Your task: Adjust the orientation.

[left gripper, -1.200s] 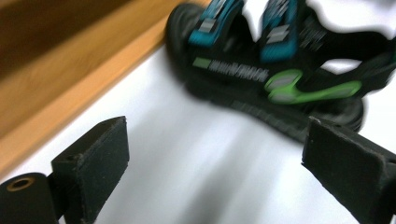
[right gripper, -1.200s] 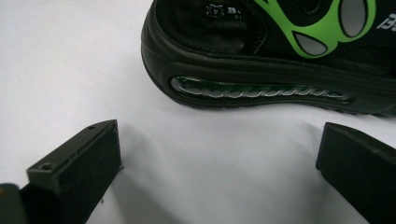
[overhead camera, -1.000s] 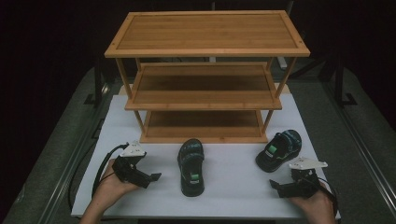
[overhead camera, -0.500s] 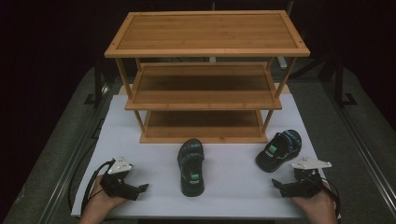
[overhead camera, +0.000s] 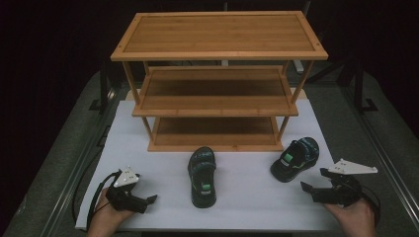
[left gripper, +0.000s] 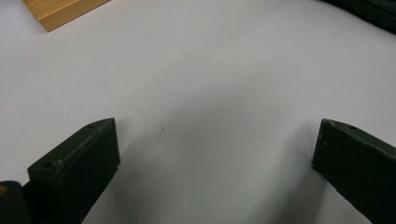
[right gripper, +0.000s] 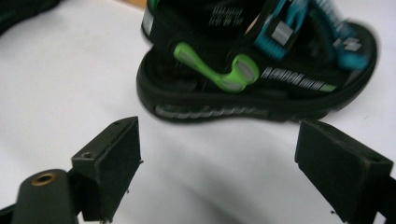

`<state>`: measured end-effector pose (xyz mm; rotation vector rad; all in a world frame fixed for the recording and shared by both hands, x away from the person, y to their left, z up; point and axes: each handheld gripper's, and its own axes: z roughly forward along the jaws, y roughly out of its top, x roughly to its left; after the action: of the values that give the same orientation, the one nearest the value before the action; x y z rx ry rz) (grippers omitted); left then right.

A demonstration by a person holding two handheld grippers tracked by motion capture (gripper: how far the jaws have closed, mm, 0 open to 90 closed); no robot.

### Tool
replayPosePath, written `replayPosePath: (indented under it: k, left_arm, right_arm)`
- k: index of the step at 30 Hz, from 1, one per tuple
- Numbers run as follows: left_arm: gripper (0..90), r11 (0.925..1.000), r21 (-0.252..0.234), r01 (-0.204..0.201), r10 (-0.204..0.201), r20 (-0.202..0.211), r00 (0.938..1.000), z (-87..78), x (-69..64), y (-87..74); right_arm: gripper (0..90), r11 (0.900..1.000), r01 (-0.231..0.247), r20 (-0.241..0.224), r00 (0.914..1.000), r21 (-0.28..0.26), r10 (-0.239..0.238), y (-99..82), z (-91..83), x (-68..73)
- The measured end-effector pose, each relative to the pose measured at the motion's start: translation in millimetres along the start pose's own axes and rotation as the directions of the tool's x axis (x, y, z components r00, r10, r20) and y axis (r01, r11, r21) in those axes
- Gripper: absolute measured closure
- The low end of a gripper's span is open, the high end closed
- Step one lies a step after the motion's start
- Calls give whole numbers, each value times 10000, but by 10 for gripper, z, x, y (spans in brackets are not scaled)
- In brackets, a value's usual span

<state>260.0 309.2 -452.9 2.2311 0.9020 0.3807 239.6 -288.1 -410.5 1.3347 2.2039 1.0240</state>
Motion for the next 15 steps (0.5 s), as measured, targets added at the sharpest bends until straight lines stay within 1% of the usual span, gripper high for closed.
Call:
replayPosePath:
  k: [3,4,5,8,10,12,14,15]
  left_arm:
    - [0,10000,-3,-1,1,-2,10000,0,0,0]
    - [0,10000,7,-13,13,-8,10000,0,0,0]
    - [0,10000,1,-2,2,0,10000,0,0,0]
    - [0,10000,0,-3,3,-2,10000,0,0,0]
    - [0,10000,0,1,-1,3,10000,0,0,0]
    - [0,10000,-5,4,-4,5,10000,0,0,-1]
    - [0,10000,-6,5,-5,6,10000,1,1,-1]
    - [0,10000,-6,5,-5,6,10000,1,1,-1]
  right_arm:
    - [166,9999,-95,104,9999,-116,97,54,-15,-23]
    - [223,9995,-135,117,9998,-295,139,107,-26,-49]
    - [224,9991,-72,171,9998,-415,79,128,-28,-57]
    - [310,9976,-107,218,9997,-685,122,221,-23,-100]
    - [331,9959,-89,326,9994,-896,118,277,-24,-125]
    - [345,9956,-158,354,9992,-926,192,342,-19,-156]
    - [358,9949,-126,405,9990,-998,167,394,-11,-175]
    - [374,9950,-181,334,9992,-981,215,432,2,-197]
